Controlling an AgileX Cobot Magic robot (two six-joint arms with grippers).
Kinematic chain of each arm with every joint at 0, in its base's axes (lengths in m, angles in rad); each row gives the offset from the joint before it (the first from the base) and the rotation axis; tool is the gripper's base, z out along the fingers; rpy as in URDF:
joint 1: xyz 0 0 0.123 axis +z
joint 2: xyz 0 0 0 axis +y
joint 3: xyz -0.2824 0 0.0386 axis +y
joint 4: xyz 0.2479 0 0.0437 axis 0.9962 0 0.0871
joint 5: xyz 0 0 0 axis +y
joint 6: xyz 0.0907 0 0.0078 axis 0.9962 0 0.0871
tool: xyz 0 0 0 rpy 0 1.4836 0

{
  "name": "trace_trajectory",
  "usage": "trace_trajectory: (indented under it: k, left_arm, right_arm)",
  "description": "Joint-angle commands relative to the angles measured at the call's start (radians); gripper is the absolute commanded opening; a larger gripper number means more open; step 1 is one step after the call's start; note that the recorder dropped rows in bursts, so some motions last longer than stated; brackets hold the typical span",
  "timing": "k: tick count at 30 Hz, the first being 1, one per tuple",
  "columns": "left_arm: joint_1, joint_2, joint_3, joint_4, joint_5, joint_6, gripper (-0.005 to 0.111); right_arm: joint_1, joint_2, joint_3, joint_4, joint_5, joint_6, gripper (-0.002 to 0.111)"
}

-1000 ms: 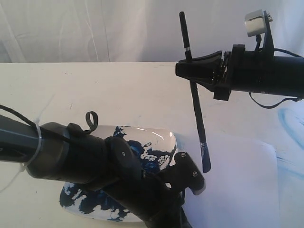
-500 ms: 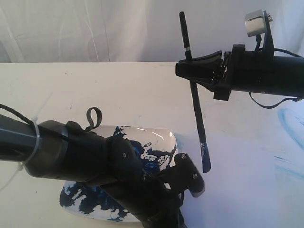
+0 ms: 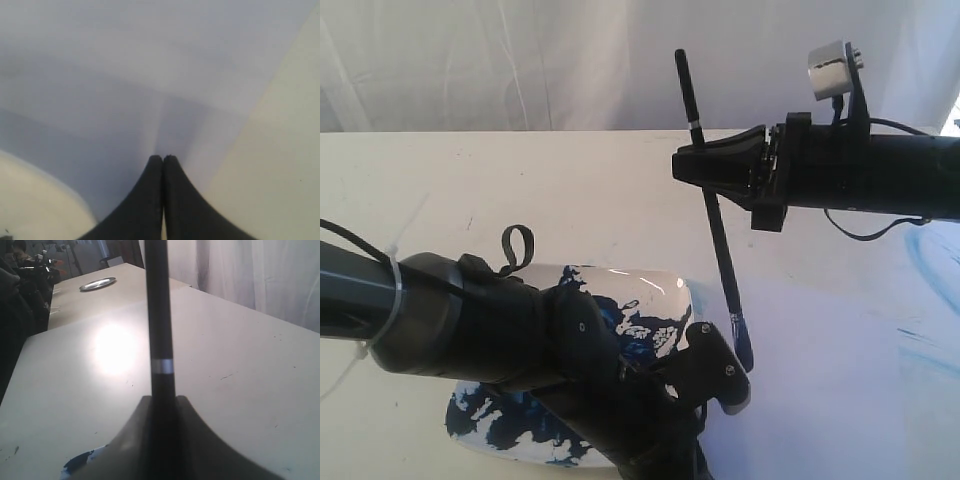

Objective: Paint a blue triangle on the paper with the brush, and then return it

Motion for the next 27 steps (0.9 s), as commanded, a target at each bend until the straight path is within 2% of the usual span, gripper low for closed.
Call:
trace_trajectory:
  k: [1,27]
  left_arm:
    - [-0.002,0.004,0.017,0.028,0.017,-0.005,0.0]
    - [-0.002,0.004,0.017,0.028,0.017,-0.005,0.0]
  right_arm:
    - [0.001,0.02,0.002,0.004,0.013,-0.018,0.0]
    - [0.001,0.055,0.002,0.004,0.013,-0.018,0.0]
